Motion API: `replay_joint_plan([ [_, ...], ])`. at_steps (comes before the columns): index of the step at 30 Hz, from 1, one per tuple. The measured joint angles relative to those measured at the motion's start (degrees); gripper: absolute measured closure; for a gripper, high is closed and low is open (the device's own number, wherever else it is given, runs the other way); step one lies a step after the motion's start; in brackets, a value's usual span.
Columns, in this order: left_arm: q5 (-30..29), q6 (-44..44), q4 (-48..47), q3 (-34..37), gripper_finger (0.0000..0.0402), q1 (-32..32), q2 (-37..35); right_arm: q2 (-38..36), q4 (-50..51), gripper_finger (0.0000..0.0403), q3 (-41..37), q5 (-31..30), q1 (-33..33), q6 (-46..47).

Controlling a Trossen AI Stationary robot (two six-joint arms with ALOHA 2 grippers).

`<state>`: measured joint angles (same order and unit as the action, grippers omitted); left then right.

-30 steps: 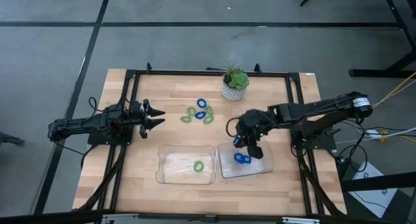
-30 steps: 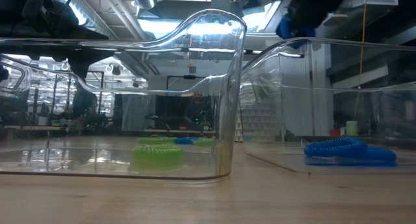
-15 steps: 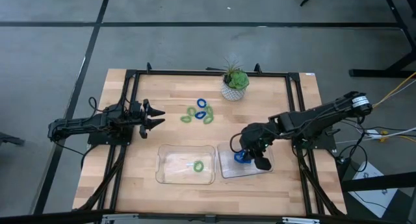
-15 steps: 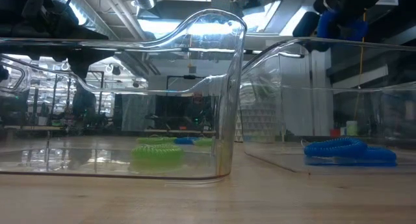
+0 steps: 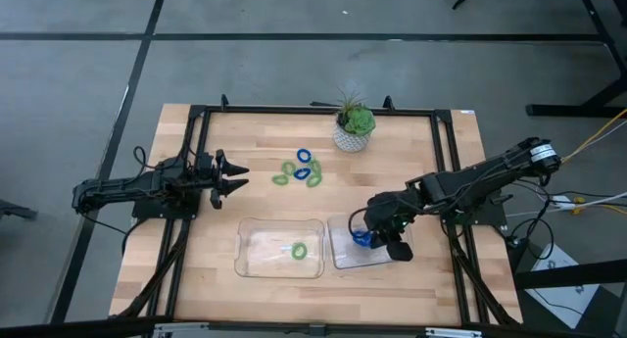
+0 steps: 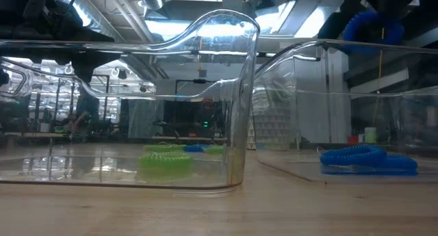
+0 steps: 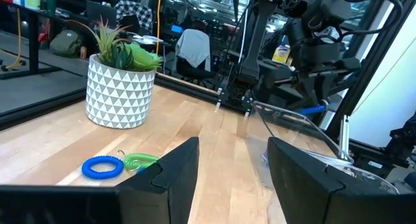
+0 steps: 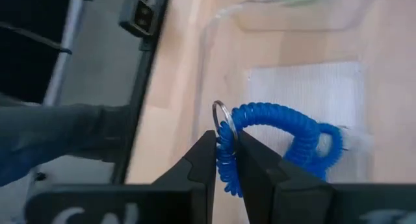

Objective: Sort spring keychains
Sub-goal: Put the blue spring keychain into the right transparent bin, then put the green spring keychain into the left transparent bin

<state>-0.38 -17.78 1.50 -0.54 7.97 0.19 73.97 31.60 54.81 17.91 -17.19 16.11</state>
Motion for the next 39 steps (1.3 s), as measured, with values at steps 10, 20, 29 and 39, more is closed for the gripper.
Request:
replay_joint_plan([
  [10,0.00,0.01,0.00,0.00,0.0224,0.01,0.02,0.02,5.24,0.0344,0.00,-1.90,0.04,2.05],
  [20,0.00,0.00,0.00,0.00,0.0224,0.02,0.02,0.02,6.41,0.0326,0.00,-2.93,0.07,3.54],
  [29,0.00,0.01,0.00,0.00,0.0224,0.02,0.00,0.02,6.47,0.0201,0.00,-5.83,0.07,7.35],
  [39,0.00,0.01,0.00,0.00,0.0224,0.01,0.01,0.04,1.55,0.0167,0.02,-5.93,0.09,10.01],
])
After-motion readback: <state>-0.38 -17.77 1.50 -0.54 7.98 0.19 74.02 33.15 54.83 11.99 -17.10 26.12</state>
